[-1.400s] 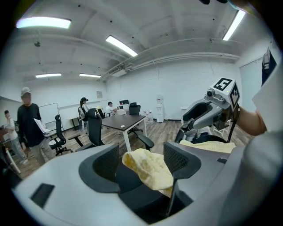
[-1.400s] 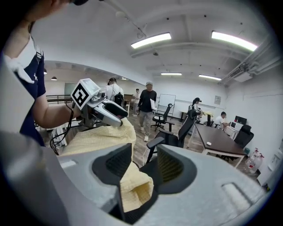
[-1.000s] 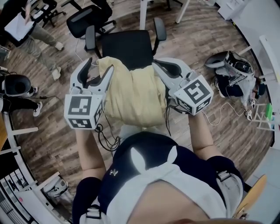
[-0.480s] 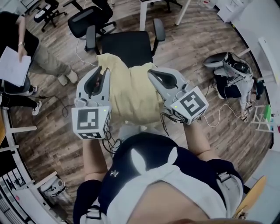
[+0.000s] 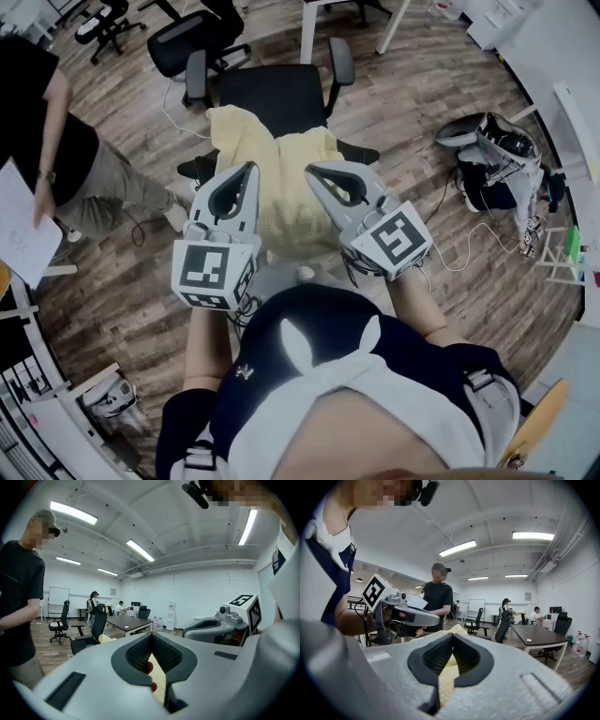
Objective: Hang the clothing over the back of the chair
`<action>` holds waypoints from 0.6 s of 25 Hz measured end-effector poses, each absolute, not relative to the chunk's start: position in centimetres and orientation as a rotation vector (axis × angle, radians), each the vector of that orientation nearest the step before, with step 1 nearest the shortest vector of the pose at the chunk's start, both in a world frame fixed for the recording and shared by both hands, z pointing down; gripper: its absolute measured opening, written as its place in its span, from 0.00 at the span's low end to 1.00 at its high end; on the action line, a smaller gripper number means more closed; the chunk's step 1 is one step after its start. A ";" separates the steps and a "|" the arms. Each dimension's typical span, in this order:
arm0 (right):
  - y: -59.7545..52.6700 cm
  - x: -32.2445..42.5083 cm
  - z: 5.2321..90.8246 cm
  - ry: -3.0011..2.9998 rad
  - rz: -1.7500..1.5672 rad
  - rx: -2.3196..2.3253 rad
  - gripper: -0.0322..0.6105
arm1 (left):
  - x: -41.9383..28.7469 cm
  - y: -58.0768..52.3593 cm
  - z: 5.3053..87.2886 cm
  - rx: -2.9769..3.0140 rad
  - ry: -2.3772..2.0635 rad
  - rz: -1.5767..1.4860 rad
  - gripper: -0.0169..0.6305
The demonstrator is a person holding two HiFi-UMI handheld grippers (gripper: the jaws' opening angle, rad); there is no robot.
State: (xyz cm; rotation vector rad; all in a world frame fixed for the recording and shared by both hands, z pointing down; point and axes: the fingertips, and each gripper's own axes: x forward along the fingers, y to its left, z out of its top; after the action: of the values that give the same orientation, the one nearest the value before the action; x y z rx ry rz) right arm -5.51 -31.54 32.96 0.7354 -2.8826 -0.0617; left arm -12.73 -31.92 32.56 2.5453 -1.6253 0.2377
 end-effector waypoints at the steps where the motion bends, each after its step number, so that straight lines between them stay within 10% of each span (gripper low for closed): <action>1: -31.3 -5.6 33.2 -2.876 -0.064 0.730 0.05 | -12.4 -31.8 32.9 2.539 -1.619 0.247 0.03; 15: -29.9 -6.4 35.7 -2.806 -0.003 0.736 0.05 | -11.9 -30.6 36.1 2.476 -1.576 0.331 0.03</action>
State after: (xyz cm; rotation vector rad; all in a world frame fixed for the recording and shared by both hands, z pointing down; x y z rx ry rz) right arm -6.41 -29.91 35.67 0.7361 -2.8064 -0.0029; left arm -11.89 -30.58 36.05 2.4755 -1.5755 0.3305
